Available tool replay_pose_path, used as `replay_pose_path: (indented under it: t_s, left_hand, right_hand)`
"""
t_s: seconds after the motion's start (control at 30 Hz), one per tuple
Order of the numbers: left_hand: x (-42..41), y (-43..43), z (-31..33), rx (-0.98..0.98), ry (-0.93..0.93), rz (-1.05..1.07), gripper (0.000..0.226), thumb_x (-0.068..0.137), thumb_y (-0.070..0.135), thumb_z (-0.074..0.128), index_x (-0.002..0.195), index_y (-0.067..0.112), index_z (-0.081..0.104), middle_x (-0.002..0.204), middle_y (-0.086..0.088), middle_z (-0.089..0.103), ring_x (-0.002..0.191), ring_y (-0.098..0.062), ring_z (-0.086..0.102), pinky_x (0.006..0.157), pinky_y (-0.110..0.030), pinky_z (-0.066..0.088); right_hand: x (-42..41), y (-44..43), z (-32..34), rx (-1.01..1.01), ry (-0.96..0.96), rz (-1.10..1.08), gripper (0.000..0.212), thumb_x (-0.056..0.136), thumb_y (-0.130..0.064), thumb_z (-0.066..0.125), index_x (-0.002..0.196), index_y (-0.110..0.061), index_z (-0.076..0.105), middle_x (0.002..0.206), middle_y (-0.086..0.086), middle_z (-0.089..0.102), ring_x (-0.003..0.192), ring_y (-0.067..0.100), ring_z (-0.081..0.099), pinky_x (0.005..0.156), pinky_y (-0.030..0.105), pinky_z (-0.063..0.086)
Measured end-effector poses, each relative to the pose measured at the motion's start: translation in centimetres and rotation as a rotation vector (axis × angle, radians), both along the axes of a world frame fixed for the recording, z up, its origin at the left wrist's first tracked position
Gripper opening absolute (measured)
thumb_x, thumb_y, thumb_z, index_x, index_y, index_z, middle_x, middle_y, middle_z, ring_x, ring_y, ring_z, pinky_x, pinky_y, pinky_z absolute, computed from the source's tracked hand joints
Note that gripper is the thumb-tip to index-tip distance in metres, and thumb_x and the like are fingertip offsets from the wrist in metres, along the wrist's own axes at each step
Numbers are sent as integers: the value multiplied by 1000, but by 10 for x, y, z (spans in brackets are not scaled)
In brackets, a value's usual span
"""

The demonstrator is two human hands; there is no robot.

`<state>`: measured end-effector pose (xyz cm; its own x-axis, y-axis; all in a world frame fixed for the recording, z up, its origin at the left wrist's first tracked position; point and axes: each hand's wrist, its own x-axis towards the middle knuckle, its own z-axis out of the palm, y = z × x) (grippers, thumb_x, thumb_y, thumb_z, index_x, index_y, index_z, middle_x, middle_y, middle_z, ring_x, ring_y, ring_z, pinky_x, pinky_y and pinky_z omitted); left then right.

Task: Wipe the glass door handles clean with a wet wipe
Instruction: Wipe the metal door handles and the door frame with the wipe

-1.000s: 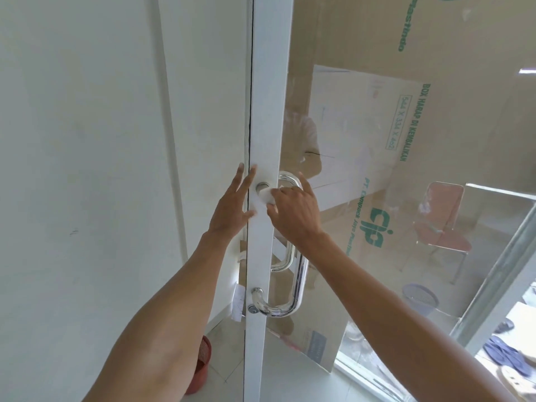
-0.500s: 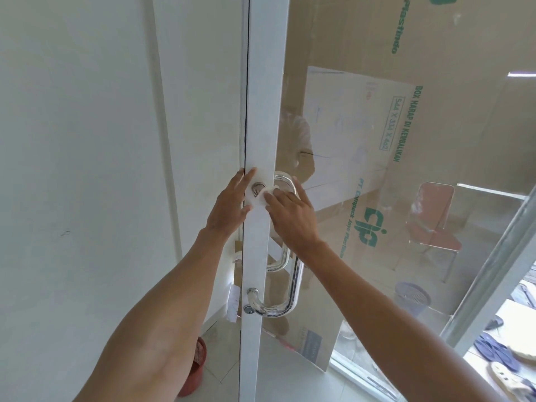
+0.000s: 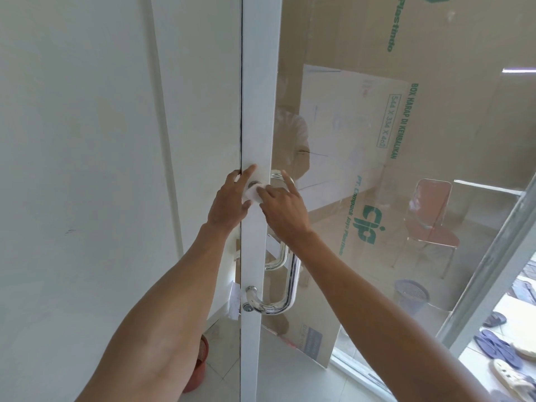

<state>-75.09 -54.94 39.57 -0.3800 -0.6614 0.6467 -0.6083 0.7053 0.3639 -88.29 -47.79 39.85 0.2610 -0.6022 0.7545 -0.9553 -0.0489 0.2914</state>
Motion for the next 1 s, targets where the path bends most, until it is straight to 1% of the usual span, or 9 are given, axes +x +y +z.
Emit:
replay_pose_path:
  t_s: [0.1, 0.2, 0.4, 0.5, 0.6, 0.67, 0.77, 0.9, 1.0]
  left_hand:
    - [0, 3, -2, -13, -7, 18, 84, 87, 6, 68, 153, 34, 25, 148, -17, 38, 120, -37, 57, 101, -46, 49]
    - [-1, 6, -5, -24, 1, 32, 84, 87, 5, 67, 152, 37, 25, 148, -15, 37, 118, -36, 58, 100, -45, 49]
    - [-7, 12, -5, 4, 8, 52, 81, 87, 8, 67, 152, 35, 27, 152, -18, 33, 129, -36, 50, 105, -44, 43]
    - [-7, 12, -5, 4, 15, 49, 74, 88, 10, 67, 151, 31, 33, 153, -18, 31, 134, -36, 46, 108, -43, 41]
    - [-9, 12, -6, 14, 30, 47, 69, 89, 12, 67, 149, 29, 37, 154, -18, 30, 135, -35, 44, 109, -43, 40]
    - [-11, 12, -8, 17, 48, 48, 64, 89, 11, 66, 147, 27, 42, 155, -18, 30, 134, -34, 45, 109, -42, 41]
    - [-15, 11, -12, 23, 74, 60, 55, 90, 10, 66, 142, 22, 50, 154, -16, 32, 133, -32, 47, 110, -40, 42]
    - [-19, 10, -13, 18, 87, 84, 53, 90, 10, 66, 139, 19, 52, 152, -17, 35, 136, -31, 43, 111, -39, 39]
    - [-20, 9, -12, 22, 97, 92, 53, 90, 8, 66, 140, 19, 52, 152, -17, 36, 139, -31, 40, 114, -37, 35]
  right_hand:
    - [-30, 16, -24, -234, -146, 120, 21, 85, -6, 68, 105, -5, 69, 100, 6, 73, 93, 18, 70, 112, 43, 35]
    - [-52, 33, -47, -319, -341, 125, 27, 83, -14, 76, 104, 2, 69, 95, 14, 74, 89, 24, 72, 108, 40, 39]
    - [-38, 30, -38, -256, -512, 15, 30, 72, -16, 82, 97, -4, 69, 79, 11, 74, 77, 28, 71, 101, 32, 38]
    - [-26, 23, -24, -233, -488, 47, 27, 67, -10, 81, 91, -9, 67, 74, 7, 73, 68, 24, 69, 98, 34, 46]
    - [-28, 28, -33, -196, -557, -26, 35, 73, -18, 81, 103, -8, 67, 86, 8, 75, 83, 28, 70, 82, 36, 55]
    - [-32, 35, -50, -143, -754, -28, 38, 81, -26, 75, 113, -6, 66, 89, 8, 74, 78, 26, 68, 69, 31, 53]
    - [-34, 44, -73, -41, -957, -69, 39, 86, -40, 69, 109, -9, 66, 85, 5, 72, 63, 20, 62, 61, 27, 49]
    - [-29, 44, -77, -68, -1000, -78, 25, 85, -36, 70, 90, -12, 63, 77, 4, 69, 57, 18, 54, 56, 25, 36]
    - [-26, 34, -56, -121, -948, -68, 25, 86, -31, 69, 100, -11, 65, 83, 5, 68, 68, 21, 59, 61, 26, 38]
